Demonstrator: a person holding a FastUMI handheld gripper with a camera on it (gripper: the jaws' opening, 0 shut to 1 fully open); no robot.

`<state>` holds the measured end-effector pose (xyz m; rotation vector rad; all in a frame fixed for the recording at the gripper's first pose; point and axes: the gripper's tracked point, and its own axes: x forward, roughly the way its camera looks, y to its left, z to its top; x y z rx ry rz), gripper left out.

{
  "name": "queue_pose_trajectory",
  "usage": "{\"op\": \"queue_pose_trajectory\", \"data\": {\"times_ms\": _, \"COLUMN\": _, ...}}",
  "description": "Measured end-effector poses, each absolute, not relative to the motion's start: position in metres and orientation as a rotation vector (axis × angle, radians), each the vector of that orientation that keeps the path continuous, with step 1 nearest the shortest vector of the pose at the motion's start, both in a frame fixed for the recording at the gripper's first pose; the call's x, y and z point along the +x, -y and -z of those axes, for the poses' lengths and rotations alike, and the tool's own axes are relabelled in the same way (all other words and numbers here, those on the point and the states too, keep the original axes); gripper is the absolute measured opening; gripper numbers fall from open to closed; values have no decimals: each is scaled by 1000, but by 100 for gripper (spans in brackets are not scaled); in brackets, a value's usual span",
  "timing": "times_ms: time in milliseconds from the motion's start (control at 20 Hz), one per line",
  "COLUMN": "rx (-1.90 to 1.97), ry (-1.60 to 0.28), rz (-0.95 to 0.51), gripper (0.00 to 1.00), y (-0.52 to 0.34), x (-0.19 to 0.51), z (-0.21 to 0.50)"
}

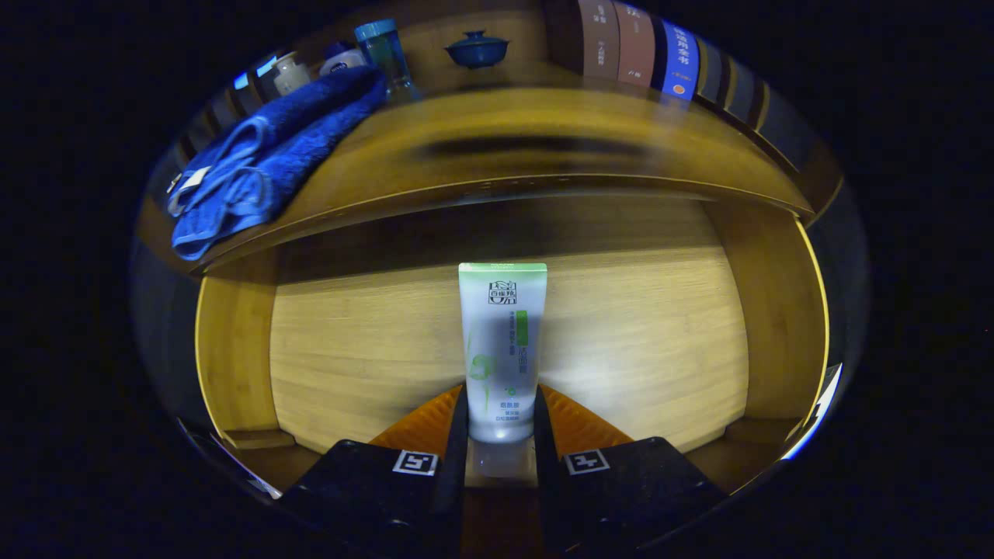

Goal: Pull open the drawer, take out the items inside it, and place them on the countertop above the cabinet.

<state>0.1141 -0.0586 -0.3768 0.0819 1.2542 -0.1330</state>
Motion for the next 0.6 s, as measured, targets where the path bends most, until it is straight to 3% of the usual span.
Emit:
{"op": "queue_pose_trajectory", "data": {"times_ms": 350, "rx": 119, "ry": -1100, "rz": 107, "gripper": 44, "y": 53, "x": 99, "z": 307}}
{"op": "queue_pose_trajectory", "data": {"times_ms": 600, "rx": 100, "ry": -963, "rz": 77, "gripper": 44, "y": 44, "x": 144, "z": 253}}
